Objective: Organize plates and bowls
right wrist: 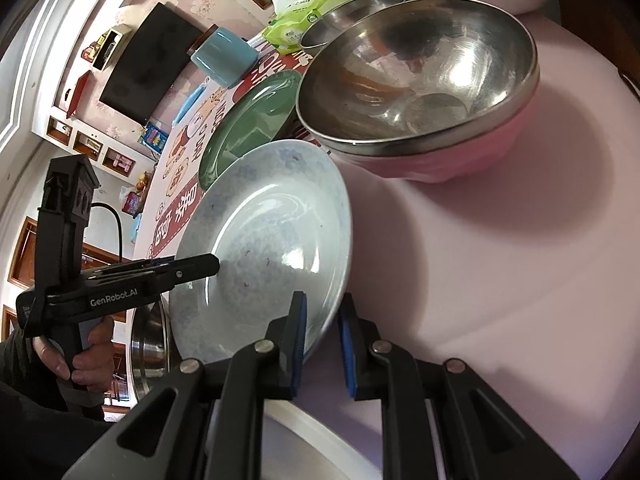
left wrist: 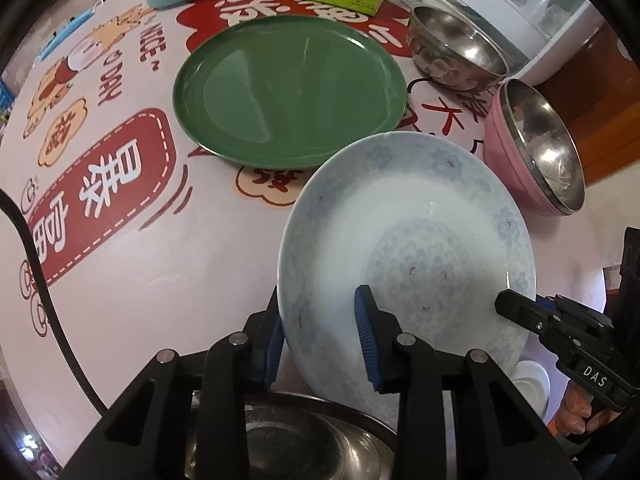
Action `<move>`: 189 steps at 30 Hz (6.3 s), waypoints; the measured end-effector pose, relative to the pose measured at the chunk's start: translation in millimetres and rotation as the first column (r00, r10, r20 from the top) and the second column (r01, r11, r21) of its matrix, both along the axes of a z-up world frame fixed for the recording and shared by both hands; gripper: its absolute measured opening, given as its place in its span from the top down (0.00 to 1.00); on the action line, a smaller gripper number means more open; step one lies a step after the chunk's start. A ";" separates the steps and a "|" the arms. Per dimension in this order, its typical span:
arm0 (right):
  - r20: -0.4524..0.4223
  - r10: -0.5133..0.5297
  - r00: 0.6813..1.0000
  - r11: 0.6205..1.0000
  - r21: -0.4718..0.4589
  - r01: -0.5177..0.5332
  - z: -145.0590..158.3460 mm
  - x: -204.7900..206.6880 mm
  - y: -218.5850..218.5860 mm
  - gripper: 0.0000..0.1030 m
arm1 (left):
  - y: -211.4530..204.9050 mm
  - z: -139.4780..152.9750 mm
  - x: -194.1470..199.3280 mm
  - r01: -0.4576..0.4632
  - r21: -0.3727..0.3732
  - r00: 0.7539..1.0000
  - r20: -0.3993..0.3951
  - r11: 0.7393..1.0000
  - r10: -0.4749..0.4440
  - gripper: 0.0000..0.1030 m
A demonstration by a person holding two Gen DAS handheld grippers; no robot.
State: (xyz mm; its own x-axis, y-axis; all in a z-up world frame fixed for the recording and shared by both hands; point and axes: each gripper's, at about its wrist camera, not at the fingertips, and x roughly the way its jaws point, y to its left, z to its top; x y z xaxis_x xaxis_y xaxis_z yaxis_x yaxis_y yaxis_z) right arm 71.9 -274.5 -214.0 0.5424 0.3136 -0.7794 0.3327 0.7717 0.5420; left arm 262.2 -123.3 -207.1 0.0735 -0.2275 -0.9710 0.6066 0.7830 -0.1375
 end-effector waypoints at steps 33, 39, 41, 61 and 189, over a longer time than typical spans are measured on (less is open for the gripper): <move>0.207 0.007 0.978 0.992 -0.128 0.020 71.5 -53.9 25.0 0.85 | 43.6 104.1 -60.0 -0.007 -0.243 0.986 0.162 0.970 0.047 0.69; 0.237 0.010 0.971 0.986 -0.164 0.030 85.2 -77.8 33.6 0.85 | 54.1 114.0 -87.5 0.006 -0.256 0.983 0.178 0.967 0.041 0.69; 0.245 0.010 0.970 0.984 -0.174 0.033 89.5 -85.0 36.6 0.85 | 58.2 116.5 -97.8 0.010 -0.257 0.983 0.181 0.966 0.037 0.69; 0.181 -0.024 0.983 0.972 -0.225 0.065 101.5 -136.5 55.1 0.85 | 80.5 97.5 -170.5 0.061 -0.236 0.995 0.096 0.970 -0.039 0.69; 0.259 0.356 0.898 0.903 -0.343 -0.259 168.2 53.9 -1.1 0.36 | 68.9 171.9 -37.3 -0.605 -0.191 0.770 0.105 0.773 0.629 0.18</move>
State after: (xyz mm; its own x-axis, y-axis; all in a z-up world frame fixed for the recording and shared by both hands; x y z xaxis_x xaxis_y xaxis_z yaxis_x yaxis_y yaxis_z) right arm 125.8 -275.7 -45.9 0.6831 0.2887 -0.6708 -0.0942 0.9457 0.3111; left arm 224.9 -54.4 -35.2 0.3896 -0.2112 -0.8964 0.0213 0.9751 -0.2205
